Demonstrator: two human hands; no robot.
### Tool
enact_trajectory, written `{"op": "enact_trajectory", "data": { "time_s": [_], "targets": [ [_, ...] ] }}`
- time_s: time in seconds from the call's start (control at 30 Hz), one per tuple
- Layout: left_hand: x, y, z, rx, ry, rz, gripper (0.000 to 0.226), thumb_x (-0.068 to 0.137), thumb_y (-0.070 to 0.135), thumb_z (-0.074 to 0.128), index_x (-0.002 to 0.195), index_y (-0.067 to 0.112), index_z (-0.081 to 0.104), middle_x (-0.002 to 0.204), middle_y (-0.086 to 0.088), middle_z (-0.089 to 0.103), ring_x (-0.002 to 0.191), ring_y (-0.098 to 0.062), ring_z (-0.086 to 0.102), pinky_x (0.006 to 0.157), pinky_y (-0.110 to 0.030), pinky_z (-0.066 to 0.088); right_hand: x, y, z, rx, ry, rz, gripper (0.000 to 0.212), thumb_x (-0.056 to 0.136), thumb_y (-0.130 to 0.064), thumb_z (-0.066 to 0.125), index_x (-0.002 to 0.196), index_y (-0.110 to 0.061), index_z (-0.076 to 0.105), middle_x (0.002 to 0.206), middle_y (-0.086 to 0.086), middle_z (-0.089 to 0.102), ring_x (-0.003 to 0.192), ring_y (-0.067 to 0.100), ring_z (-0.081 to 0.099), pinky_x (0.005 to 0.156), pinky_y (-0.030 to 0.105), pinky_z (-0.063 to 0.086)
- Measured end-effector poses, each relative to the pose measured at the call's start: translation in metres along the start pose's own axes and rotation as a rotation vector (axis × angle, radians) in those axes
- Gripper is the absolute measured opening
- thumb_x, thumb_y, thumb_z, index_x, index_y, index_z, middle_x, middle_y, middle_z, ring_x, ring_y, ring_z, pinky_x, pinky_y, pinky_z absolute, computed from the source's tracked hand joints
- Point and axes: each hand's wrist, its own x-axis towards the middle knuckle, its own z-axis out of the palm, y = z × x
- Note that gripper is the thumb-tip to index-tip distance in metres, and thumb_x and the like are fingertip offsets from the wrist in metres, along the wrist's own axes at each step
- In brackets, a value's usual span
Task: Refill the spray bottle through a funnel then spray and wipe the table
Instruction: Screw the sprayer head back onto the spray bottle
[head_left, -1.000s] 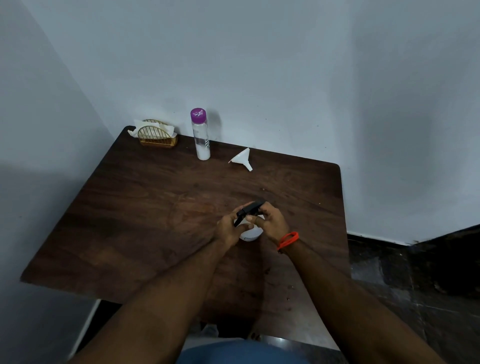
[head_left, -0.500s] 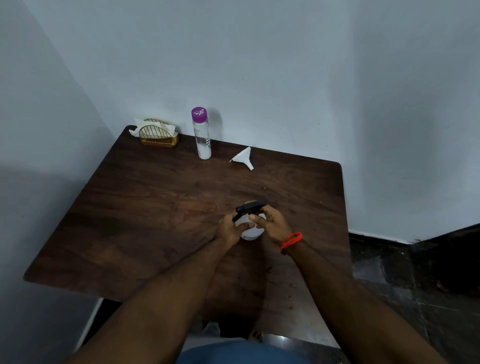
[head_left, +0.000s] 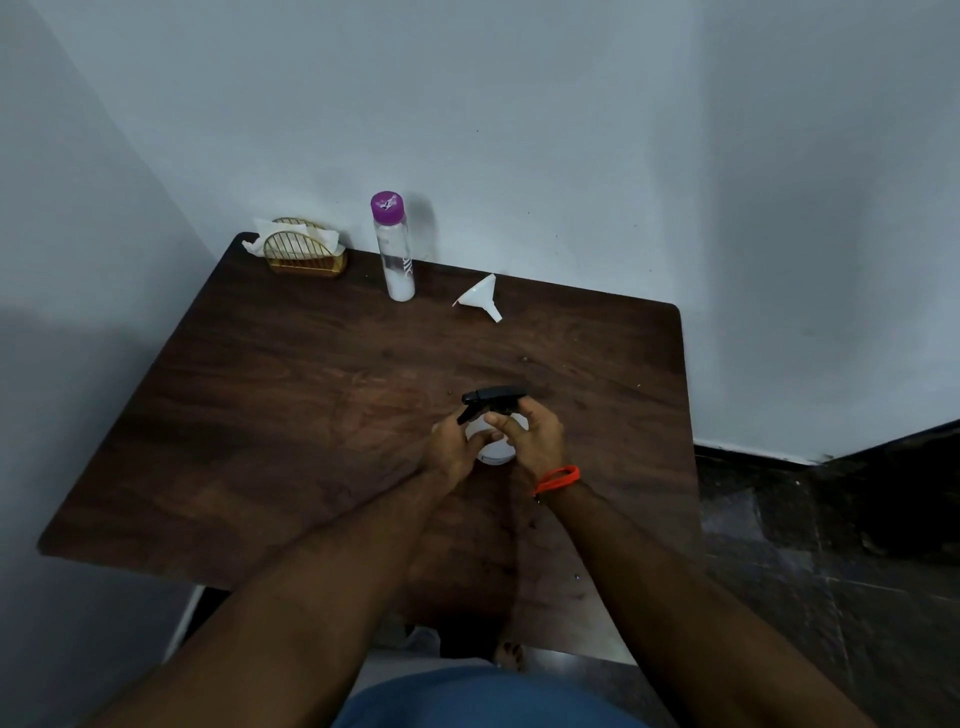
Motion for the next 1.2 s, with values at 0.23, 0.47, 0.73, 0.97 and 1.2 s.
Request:
{"op": "enact_trajectory", "data": {
  "time_s": [0.23,0.47,0.73,0.97,1.2],
  "targets": [
    [0.000,0.002,-0.001,0.022,0.012,0.022,0.042,0.092,0.023,0.064,0.130,0.008,0.057,0.126,-0.012,0.064,0.118,-0.027,0.058,0.087,-0.024,0.039,0.006,-0.015,-0.016,0.006,-0.275,0.005,0.044,0.097,-0.023,0.059,0.139,-0.019,0.051,0.139,-0.009,0.052,0.112,0.017,0.061,0.079,0.039,0.060],
    [0.000,0.003,-0.001,-0.008,-0.001,0.006,0.052,0.087,0.032,0.071,0.131,0.010,0.057,0.127,-0.010,0.063,0.118,-0.026,0.057,0.086,-0.023,0.039,0.010,-0.015,-0.016,-0.099,-0.164,0.053,0.030,0.092,-0.022,0.066,0.118,-0.006,0.064,0.113,0.002,0.064,0.098,0.018,0.064,0.074,0.038,0.060],
    [0.001,-0.002,0.002,0.040,-0.011,-0.018,0.048,0.089,0.030,0.068,0.132,0.012,0.057,0.127,-0.010,0.064,0.118,-0.027,0.058,0.090,-0.028,0.043,0.003,-0.004,-0.002,-0.218,0.003,0.021,0.031,0.083,-0.036,0.074,0.102,-0.011,0.072,0.100,0.007,0.073,0.094,0.020,0.067,0.082,0.037,0.054],
    [-0.004,0.001,0.001,0.047,-0.044,-0.029,0.039,0.096,0.022,0.059,0.133,0.012,0.057,0.130,-0.010,0.062,0.122,-0.027,0.056,0.100,-0.030,0.042,-0.003,-0.006,-0.008,-0.147,-0.097,0.016,0.017,0.088,-0.020,0.071,0.104,-0.019,0.065,0.097,-0.009,0.066,0.091,0.011,0.063,0.077,0.014,0.048],
    [-0.009,0.005,0.003,-0.056,-0.056,0.025,0.064,0.083,0.028,0.077,0.139,0.013,0.050,0.142,-0.002,0.051,0.132,-0.020,0.047,0.108,-0.024,0.033,-0.007,-0.010,-0.021,-0.197,-0.022,-0.016,0.024,0.078,-0.024,0.081,0.101,-0.023,0.072,0.095,-0.016,0.068,0.091,-0.004,0.062,0.085,0.020,0.049]
  ]
}}
